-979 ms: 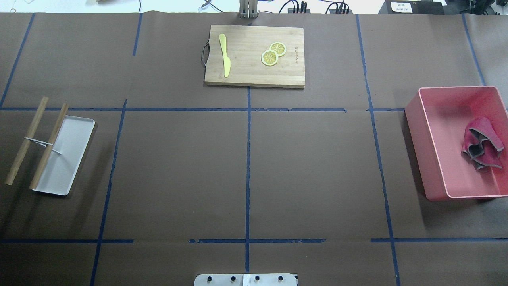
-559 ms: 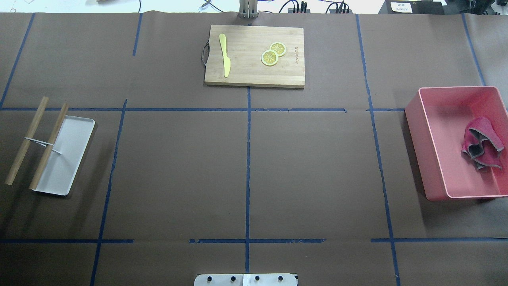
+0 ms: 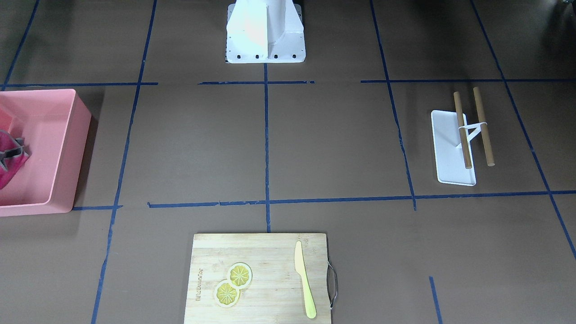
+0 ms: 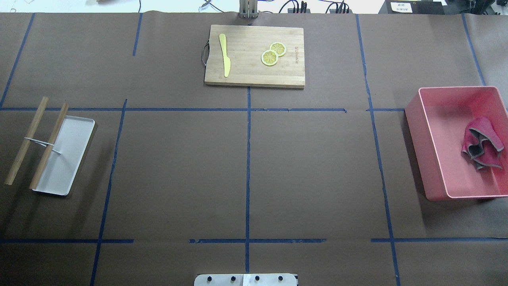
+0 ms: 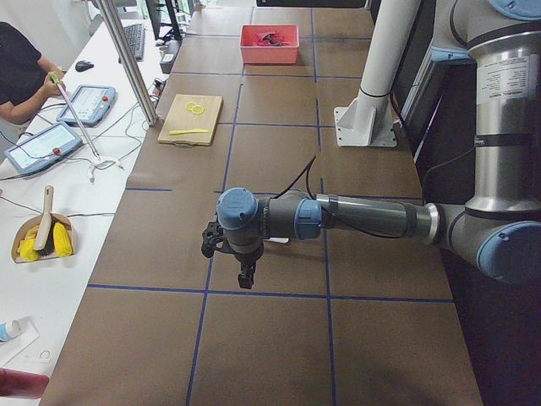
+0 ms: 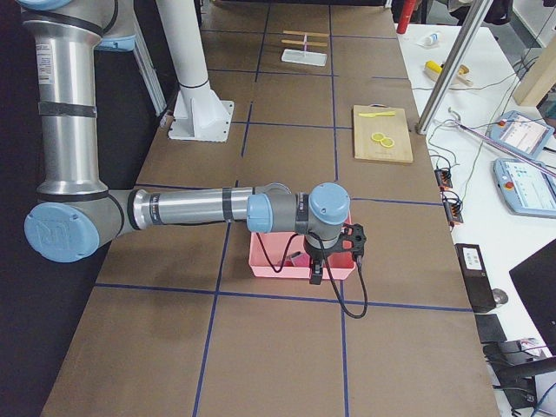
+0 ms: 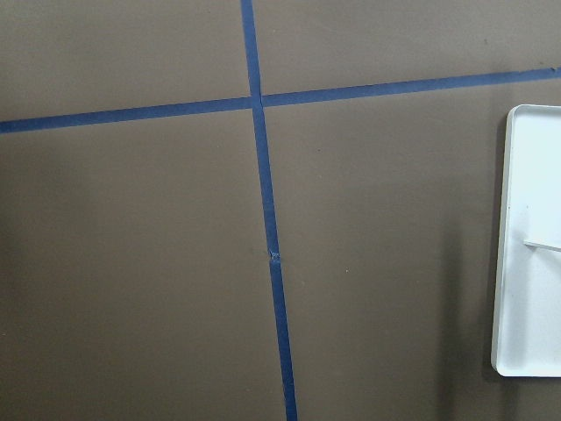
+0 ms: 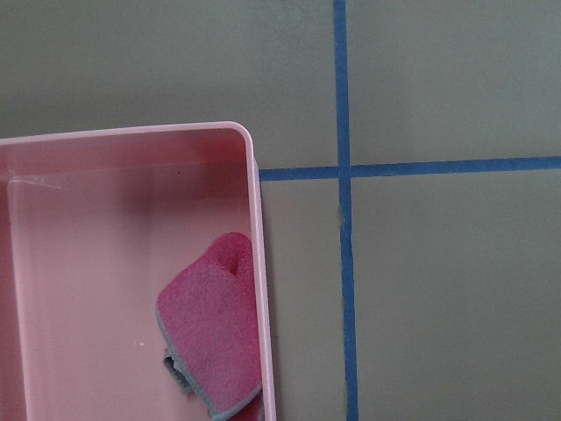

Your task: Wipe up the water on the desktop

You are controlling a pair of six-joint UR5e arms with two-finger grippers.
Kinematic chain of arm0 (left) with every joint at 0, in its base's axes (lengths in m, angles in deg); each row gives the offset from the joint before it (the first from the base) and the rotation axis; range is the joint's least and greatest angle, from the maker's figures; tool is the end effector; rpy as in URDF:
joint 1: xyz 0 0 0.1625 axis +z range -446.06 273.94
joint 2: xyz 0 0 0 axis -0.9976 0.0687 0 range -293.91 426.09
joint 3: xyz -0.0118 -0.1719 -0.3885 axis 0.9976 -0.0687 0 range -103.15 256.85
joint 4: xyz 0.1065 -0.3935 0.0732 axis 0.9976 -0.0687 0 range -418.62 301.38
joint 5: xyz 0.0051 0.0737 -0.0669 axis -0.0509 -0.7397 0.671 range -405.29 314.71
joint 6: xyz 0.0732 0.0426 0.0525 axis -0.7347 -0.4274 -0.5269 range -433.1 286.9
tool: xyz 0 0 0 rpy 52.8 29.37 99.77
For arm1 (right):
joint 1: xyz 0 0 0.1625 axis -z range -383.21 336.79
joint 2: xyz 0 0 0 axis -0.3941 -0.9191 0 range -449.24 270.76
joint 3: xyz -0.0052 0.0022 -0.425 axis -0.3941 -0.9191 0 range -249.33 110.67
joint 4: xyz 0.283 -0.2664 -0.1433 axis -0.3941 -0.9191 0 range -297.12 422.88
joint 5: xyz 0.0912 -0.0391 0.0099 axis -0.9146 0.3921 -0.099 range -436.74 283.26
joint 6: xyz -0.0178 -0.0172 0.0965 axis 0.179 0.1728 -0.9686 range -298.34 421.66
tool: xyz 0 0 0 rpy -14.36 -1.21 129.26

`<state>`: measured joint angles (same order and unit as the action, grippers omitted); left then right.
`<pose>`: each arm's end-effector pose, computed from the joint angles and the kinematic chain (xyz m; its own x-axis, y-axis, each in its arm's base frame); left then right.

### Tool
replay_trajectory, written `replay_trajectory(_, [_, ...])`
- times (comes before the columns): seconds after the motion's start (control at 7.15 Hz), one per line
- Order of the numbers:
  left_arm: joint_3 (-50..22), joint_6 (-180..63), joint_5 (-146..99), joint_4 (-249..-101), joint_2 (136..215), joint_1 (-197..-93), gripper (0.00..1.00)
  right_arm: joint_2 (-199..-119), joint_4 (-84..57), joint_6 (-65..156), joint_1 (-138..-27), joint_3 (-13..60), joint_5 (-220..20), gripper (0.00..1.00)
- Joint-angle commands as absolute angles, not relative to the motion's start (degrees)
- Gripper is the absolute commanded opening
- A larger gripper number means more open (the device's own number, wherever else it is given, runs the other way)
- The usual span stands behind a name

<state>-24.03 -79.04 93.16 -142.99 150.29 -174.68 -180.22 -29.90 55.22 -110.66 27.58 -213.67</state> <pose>-0.0480 -0.4480 0.6176 0.6573 0.1122 -0.7453 -0.0926 0.9934 0.0679 0.0389 -0.4883 0.6094 0.6812 0.0418 0.7309 -0.0319 0.9991 -0.0274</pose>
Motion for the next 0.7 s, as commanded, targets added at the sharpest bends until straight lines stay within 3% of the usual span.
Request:
replay_trajectory(0.0, [-24.48,-79.25,93.14,-142.99,150.2,-174.66,1.0,-180.2,-29.93,55.16,-110.66,27.61,-213.76,1.0])
replay_trajectory(0.56, [-24.92,-79.25,93.05,-142.9,150.9,-174.66,1.0,-180.2,-29.93,55.16,-110.66,27.96,-213.76,1.0])
